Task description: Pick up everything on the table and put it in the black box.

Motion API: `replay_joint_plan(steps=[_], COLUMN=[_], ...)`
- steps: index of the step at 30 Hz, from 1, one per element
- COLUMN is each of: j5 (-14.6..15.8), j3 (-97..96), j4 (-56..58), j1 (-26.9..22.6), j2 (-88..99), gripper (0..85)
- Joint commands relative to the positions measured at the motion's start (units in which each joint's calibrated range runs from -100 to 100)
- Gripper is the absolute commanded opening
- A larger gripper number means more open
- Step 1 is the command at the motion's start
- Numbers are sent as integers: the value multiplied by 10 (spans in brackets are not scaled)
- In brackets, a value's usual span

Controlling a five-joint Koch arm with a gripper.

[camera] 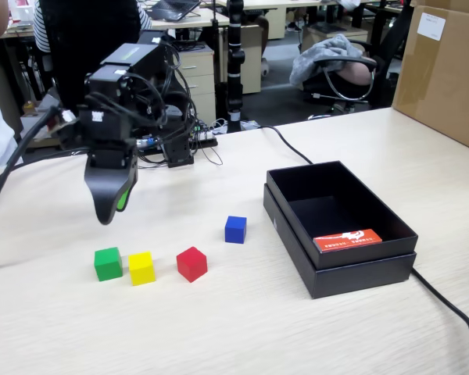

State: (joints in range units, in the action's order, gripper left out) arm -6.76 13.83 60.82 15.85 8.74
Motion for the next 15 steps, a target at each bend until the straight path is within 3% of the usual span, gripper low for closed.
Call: replay_joint_plan(steps=[1, 15], j5=[-7, -15], j3=[71, 218], j4=[8, 33], j1=[6, 12], j2=[-42, -281], gripper=[444, 423])
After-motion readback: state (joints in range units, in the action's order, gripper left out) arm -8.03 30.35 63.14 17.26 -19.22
